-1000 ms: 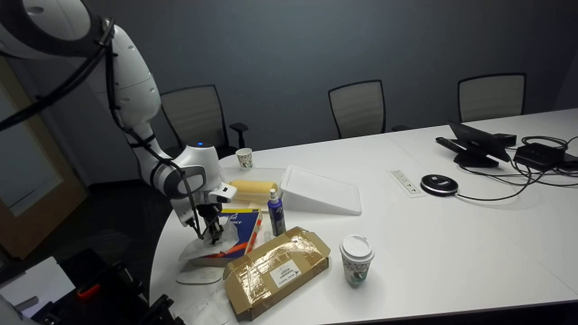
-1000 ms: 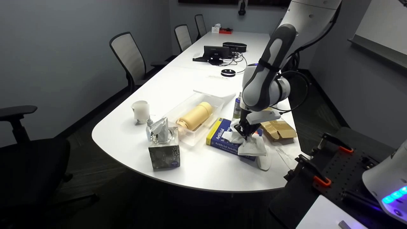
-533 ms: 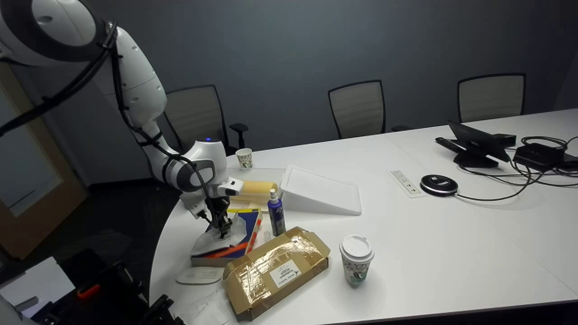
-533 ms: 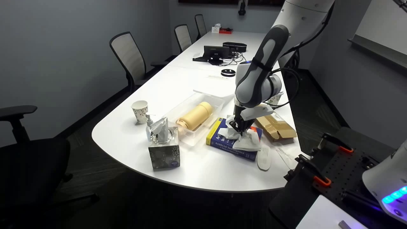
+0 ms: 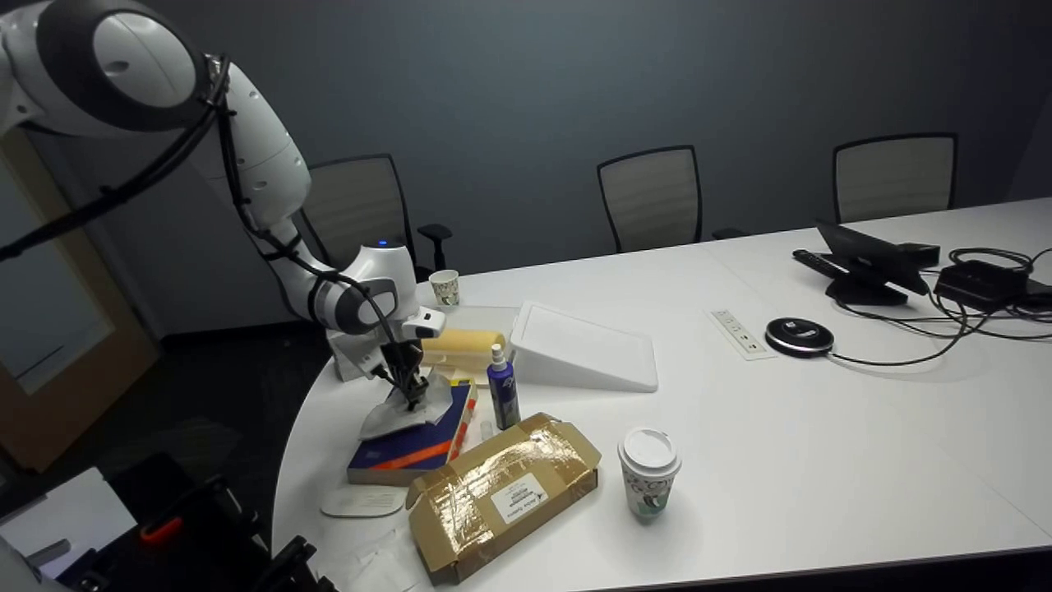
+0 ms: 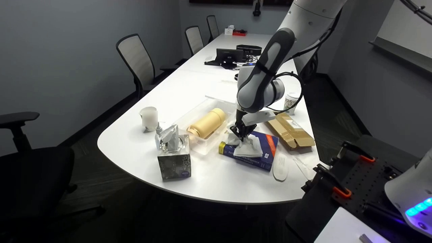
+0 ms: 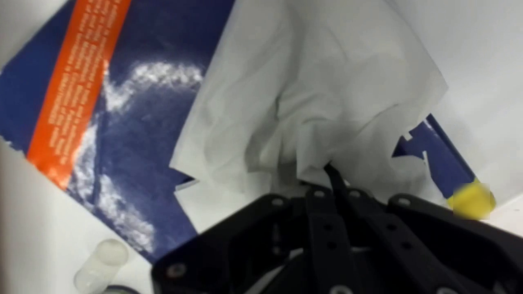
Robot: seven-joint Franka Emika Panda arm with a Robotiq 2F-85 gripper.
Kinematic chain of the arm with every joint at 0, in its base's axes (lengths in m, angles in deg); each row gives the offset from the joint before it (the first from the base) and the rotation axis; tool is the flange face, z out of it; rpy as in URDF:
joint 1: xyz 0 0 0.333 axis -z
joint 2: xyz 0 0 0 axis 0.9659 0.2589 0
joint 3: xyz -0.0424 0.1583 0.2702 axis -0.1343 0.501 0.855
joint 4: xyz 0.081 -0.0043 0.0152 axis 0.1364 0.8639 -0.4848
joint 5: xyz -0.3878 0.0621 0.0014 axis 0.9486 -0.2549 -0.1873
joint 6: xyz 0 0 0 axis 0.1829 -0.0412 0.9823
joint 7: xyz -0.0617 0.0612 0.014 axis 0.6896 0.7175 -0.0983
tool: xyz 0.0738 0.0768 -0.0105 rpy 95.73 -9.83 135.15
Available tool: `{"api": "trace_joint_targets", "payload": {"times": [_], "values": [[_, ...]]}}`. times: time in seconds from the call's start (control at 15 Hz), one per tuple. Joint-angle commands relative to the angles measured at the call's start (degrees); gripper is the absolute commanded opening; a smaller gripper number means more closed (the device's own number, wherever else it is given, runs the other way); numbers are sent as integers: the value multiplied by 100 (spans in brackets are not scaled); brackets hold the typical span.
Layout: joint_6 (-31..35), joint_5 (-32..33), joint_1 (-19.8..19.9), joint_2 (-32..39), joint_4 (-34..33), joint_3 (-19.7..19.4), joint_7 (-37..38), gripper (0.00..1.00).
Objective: Pick up the wipe and clean the top of the book
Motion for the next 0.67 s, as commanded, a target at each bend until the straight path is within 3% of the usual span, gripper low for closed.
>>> {"api": "trace_joint_targets", "payload": {"times": [0.0,0.2,0.6], "values": [[-116,-73,172,56,-247,393,-240,1],[-307,-30,230,-60,-191,577,-408,1],[-795,73,140,-82,-94,159,-227,1]]}}
